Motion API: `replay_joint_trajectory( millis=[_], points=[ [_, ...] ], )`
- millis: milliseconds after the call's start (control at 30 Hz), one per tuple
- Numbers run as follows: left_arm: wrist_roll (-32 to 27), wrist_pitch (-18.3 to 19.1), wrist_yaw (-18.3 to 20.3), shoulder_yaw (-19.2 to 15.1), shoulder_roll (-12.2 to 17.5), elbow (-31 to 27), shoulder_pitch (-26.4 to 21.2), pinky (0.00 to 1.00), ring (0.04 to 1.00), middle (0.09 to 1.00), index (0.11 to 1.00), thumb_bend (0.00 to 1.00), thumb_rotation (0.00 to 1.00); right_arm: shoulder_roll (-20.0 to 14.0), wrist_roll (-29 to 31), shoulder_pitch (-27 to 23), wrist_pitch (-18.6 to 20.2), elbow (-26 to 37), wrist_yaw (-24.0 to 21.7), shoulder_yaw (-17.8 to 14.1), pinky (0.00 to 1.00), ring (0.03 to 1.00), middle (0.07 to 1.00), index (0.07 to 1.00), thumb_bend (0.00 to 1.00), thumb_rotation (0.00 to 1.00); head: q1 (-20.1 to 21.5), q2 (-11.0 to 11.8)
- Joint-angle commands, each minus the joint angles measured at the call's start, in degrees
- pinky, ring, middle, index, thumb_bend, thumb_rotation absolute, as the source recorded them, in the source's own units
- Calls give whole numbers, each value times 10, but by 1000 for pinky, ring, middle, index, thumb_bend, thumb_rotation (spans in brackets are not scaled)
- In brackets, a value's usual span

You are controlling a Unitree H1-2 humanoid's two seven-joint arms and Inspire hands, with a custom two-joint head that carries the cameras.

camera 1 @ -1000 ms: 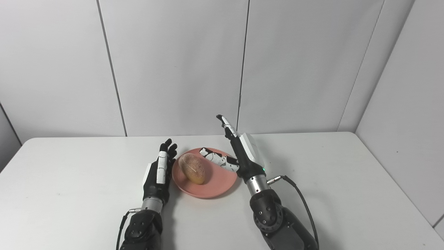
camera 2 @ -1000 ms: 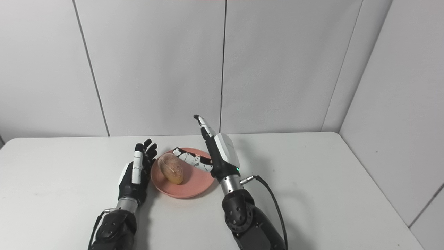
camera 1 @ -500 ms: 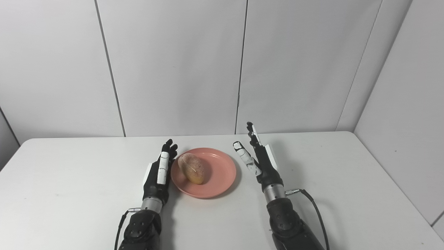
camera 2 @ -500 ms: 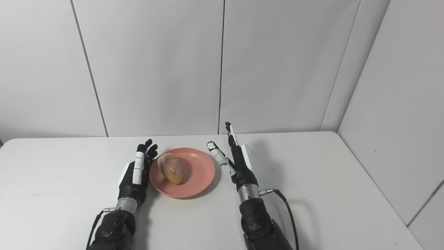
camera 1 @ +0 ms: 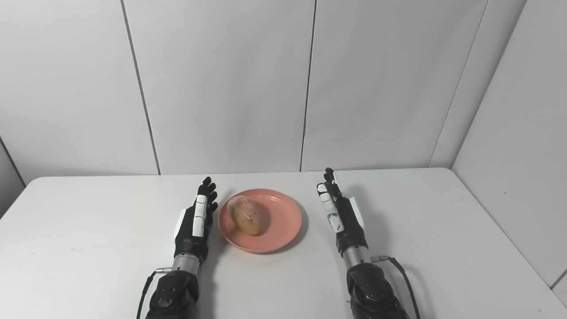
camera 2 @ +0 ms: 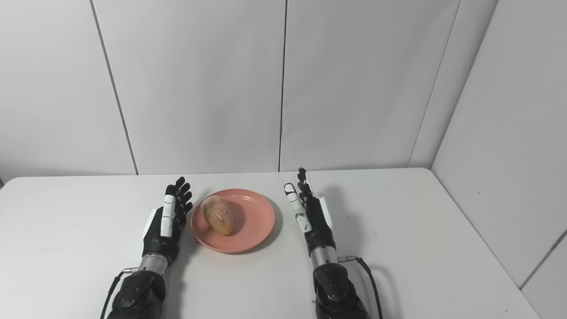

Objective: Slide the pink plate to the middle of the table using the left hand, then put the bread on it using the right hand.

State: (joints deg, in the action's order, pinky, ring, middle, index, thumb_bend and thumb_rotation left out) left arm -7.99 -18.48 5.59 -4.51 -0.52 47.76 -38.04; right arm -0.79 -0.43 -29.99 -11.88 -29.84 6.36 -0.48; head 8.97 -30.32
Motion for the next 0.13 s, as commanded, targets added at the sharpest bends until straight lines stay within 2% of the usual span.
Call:
replay_joint_trajectory(
  millis=[0,100],
  points=[
    [0,9,5,2,7,-20,10,1000,1000,992,981,762,1000,3,12,-11,-30,15,-11,-5,1000,1000,1000,1000,631,973,0,-1],
    [5,22,5,5,12,-39,18,1000,1000,993,980,769,1000,7,22,-4,-30,18,-20,-8,1000,1000,1000,1000,627,972,-9,-8]
  ],
)
